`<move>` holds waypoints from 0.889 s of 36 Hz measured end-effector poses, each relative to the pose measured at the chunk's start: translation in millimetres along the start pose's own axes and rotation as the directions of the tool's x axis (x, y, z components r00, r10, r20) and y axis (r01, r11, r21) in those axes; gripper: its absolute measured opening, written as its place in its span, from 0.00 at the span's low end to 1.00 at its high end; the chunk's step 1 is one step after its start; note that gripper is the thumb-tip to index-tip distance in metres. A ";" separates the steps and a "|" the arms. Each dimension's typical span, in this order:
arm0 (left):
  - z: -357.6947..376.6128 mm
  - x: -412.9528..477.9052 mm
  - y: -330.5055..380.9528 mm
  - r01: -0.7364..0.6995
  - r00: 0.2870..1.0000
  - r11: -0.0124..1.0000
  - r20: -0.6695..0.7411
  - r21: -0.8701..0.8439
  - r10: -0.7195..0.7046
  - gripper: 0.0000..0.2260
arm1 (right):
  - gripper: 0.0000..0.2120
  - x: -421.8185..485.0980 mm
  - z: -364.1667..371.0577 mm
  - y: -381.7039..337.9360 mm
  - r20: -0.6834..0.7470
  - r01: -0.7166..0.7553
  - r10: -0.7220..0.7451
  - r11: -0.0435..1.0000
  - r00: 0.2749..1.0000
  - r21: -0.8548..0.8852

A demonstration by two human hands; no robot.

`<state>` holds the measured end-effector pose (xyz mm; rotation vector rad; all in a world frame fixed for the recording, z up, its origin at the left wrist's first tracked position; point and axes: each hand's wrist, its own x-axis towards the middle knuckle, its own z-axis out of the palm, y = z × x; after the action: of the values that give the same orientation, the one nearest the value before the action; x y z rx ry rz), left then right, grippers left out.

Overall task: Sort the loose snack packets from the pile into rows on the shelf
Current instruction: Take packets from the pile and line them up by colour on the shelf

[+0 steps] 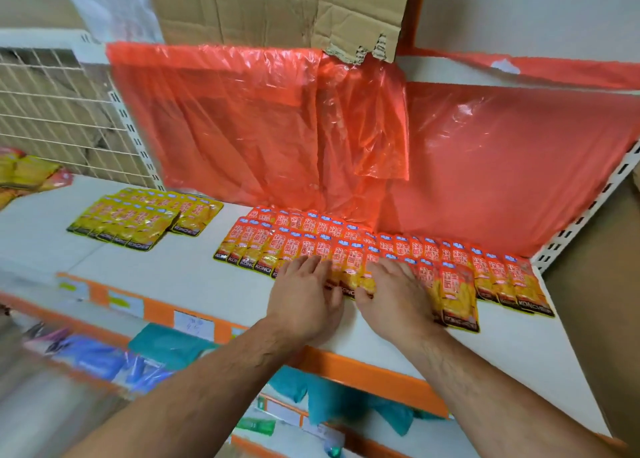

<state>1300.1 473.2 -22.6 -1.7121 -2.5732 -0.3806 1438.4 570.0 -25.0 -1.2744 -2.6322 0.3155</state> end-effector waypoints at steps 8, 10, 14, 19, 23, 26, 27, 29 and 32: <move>-18.0 -26.0 -62.7 0.097 0.989 0.995 -0.112 0.022 -0.094 0.24 | 0.27 4.8 6.4 -67.3 0.035 0.111 -0.110 0.993 0.993 -0.025; -21.8 -33.6 -82.9 0.116 0.984 0.993 -0.136 0.007 -0.114 0.24 | 0.27 4.1 9.2 -88.0 0.037 0.129 -0.128 0.991 0.991 -0.030; -33.7 -52.9 -132.6 0.143 0.982 0.990 -0.124 0.007 -0.141 0.28 | 0.27 1.4 19.3 -138.9 0.054 0.168 -0.166 0.985 0.985 -0.040; -49.9 -82.9 -207.2 0.190 0.972 0.982 -0.139 -0.010 -0.189 0.31 | 0.27 -2.2 37.4 -219.5 0.066 0.217 -0.214 0.975 0.975 -0.042; -68.6 -107.0 -270.3 0.202 0.975 0.979 -0.106 0.039 -0.197 0.33 | 0.28 -3.0 55.8 -287.8 0.074 0.253 -0.250 0.967 0.965 -0.039; -79.6 -126.4 -314.6 0.231 0.970 0.972 -0.092 0.045 -0.226 0.34 | 0.27 -3.4 69.9 -335.4 0.086 0.278 -0.275 0.961 0.958 -0.015; -82.1 -131.9 -328.6 0.246 0.966 0.968 -0.096 0.044 -0.241 0.33 | 0.27 -3.1 73.9 -350.2 0.092 0.290 -0.287 0.957 0.953 -0.013; -87.2 -142.0 -355.3 0.271 0.957 0.962 -0.113 0.031 -0.266 0.30 | 0.28 -2.1 81.3 -379.5 0.112 0.319 -0.316 0.948 0.942 -0.015; -95.1 -152.3 -391.7 0.301 0.946 0.953 -0.125 0.011 -0.298 0.33 | 0.27 3.0 91.2 -419.4 0.140 0.359 -0.354 0.933 0.925 -0.015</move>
<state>992.5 171.4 -27.4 -1.2432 -2.7335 -0.4370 1098.9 308.9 3.8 -0.7800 -2.9282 0.2980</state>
